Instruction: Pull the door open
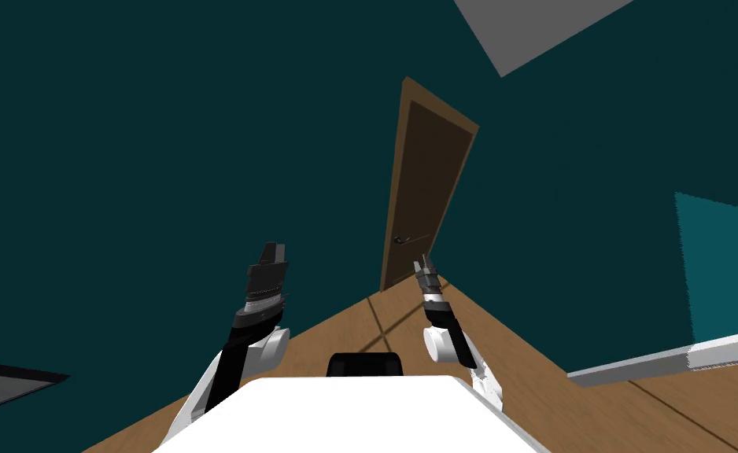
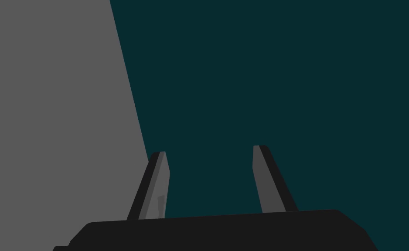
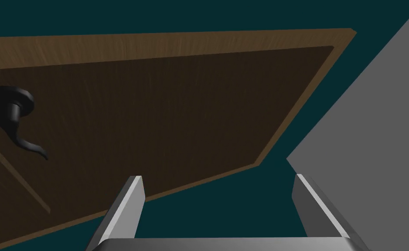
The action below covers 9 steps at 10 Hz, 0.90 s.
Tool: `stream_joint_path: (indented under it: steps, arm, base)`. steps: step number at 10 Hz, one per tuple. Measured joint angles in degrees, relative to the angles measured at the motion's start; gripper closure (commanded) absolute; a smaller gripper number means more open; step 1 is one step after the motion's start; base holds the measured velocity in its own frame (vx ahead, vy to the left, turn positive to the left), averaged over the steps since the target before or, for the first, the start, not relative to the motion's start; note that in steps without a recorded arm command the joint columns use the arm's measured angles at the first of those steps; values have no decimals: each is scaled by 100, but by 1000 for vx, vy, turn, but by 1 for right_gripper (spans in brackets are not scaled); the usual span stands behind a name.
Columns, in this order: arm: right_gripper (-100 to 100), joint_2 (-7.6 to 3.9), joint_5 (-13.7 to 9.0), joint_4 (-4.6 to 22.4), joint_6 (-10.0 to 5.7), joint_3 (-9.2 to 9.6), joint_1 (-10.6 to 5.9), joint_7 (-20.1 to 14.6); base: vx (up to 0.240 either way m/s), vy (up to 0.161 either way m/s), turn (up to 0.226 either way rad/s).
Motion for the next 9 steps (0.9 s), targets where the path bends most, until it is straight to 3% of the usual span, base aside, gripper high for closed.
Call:
stream_joint_path:
  steps: [6, 9]
  arm:
    - [-100, -316, -368, 1013, -193, 272, -367, 43]
    - [-100, -467, -511, 1436, -316, 366, -479, 33]
  base:
    - [69, -124, 164]
    - [39, -76, 105]
